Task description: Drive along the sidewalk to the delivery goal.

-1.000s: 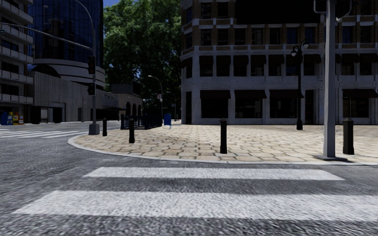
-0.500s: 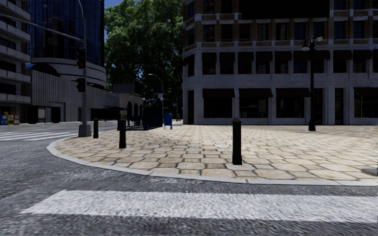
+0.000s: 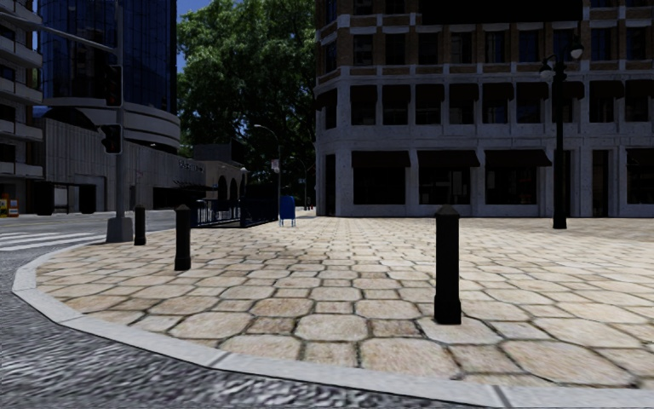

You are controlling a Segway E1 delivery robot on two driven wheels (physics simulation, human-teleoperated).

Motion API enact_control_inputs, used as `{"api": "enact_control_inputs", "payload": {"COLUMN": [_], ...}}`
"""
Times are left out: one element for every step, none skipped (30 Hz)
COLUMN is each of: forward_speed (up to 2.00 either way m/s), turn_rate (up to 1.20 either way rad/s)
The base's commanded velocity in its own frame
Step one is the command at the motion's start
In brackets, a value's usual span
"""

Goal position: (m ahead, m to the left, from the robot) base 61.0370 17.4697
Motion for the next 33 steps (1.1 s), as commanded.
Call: {"api": "enact_control_inputs", "payload": {"forward_speed": [2.0,2.0,2.0,2.0,2.0,2.0,2.0,2.0,1.92,1.85,1.8,1.77,1.77,1.69,1.61,1.55,1.55,1.51,1.5,1.48,1.47,1.47,1.45,1.44,1.43,1.43,1.43,1.43,1.43,1.43,1.43,1.43,1.45], "turn_rate": [0.14,0.15,0.15,0.19,0.24,0.26,0.26,0.26,0.26,0.26,0.26,0.26,0.26,0.26,0.26,0.26,0.26,0.24,0.08,0.0,0.0,0.0,0.0,0.0,0.0,0.0,0.0,0.0,0.0,0.0,0.0,0.0,0.0]}}
